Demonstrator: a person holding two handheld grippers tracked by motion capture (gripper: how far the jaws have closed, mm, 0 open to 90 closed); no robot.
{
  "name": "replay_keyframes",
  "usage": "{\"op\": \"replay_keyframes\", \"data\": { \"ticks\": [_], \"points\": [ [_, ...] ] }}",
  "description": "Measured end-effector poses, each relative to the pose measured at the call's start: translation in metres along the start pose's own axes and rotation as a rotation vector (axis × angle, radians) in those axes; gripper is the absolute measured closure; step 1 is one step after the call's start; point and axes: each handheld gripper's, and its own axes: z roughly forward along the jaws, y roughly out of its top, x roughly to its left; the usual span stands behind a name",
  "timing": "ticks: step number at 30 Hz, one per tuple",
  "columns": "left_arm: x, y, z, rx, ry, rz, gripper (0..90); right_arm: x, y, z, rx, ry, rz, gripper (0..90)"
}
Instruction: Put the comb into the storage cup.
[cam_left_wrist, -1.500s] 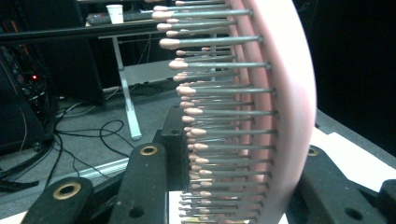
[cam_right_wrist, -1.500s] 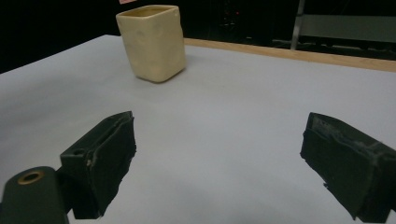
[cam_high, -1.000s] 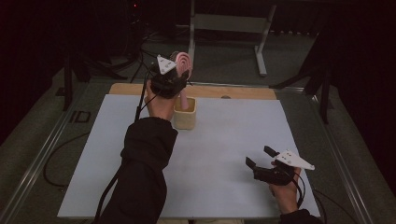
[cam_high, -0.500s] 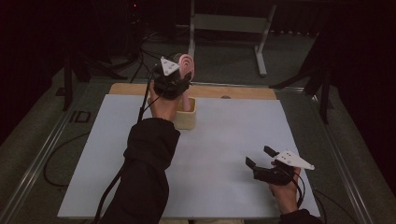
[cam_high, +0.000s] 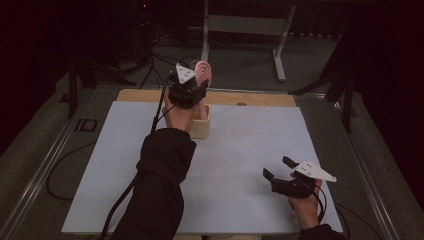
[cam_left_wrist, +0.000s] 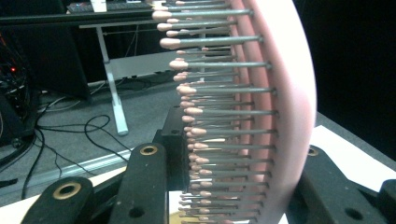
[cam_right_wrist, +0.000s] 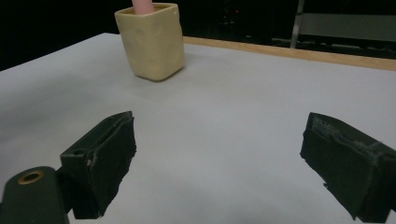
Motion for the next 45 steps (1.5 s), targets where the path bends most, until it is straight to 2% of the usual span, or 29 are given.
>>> {"op": "replay_keyframes", "data": {
  "ticks": [12, 22, 27, 33, 45],
  "points": [
    [-0.001, -0.005, 0.001, 0.006, -0.005, -0.006, 64.3, 0.0, 0.0, 0.0, 0.002, -0.001, 0.002, 9.9],
    [-0.004, -0.017, 0.005, 0.02, -0.004, -0.011, 64.1, 0.0, 0.0, 0.0, 0.004, 0.0, 0.0, 9.9],
    [-0.002, -0.025, 0.007, 0.037, -0.007, -0.03, 64.1, 0.0, 0.0, 0.001, 0.006, -0.001, 0.0, 9.9],
    [-0.005, -0.029, 0.011, 0.053, -0.01, -0.015, 64.0, 0.001, -0.001, 0.001, 0.012, -0.003, 0.002, 9.9],
    [-0.008, -0.036, 0.015, 0.07, -0.012, -0.013, 63.7, 0.0, -0.001, 0.002, 0.012, -0.004, 0.001, 9.9]
  ]
}}
